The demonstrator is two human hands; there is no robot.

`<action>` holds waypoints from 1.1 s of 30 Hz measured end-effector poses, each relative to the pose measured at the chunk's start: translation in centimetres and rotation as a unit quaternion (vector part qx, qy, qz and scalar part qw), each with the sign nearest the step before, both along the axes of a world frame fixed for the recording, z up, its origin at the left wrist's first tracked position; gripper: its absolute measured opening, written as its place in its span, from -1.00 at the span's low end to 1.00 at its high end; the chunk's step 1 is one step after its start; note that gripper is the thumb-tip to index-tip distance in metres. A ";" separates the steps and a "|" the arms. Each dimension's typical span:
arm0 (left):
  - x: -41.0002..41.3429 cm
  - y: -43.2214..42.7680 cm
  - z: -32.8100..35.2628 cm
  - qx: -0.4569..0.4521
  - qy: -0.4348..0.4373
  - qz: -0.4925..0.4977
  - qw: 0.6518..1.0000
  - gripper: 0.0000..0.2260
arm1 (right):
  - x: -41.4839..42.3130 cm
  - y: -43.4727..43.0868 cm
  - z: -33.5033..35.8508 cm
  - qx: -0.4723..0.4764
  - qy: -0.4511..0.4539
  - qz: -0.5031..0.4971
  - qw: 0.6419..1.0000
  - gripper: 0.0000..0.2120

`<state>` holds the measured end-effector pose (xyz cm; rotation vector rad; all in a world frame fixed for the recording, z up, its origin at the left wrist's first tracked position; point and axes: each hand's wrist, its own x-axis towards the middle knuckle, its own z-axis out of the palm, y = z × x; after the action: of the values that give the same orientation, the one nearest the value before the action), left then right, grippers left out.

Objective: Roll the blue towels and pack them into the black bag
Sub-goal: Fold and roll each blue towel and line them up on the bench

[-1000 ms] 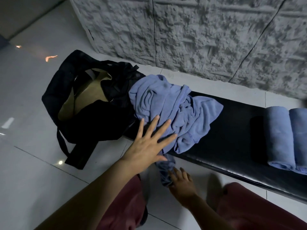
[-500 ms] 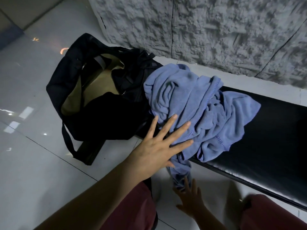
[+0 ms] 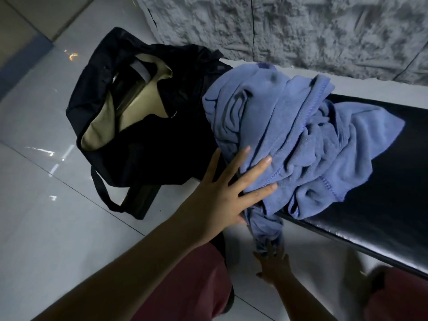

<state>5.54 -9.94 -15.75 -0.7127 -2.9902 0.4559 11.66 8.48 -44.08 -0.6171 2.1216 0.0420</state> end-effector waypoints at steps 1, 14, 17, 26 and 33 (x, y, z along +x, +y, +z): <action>0.1 0.1 -0.1 0.006 -0.003 0.006 1.000 -0.09 | 0.0 0.0 -0.3 -0.007 0.021 -0.002 1.000 -0.31; 0.3 0.3 -0.2 0.013 -0.009 0.013 1.000 -0.08 | -2.4 -1.1 1.3 -0.204 0.089 -0.146 0.964 -0.74; 0.6 0.6 0.5 -0.021 -0.011 0.018 1.000 -0.07 | -3.7 -2.3 6.8 -0.214 0.053 -0.207 0.953 -0.79; 3.8 1.0 4.1 0.203 -0.038 0.146 0.968 -0.64 | -2.7 0.5 25.2 -0.462 -0.069 -0.362 0.807 -0.78; 7.5 5.2 9.1 0.571 -0.281 0.227 0.737 -0.64 | -2.7 5.8 37.7 -0.565 -0.064 -0.363 0.738 -0.86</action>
<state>13.05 -4.72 -6.65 0.0626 -2.9831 -1.7604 8.99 14.25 -6.40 -0.3477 1.9159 -1.7715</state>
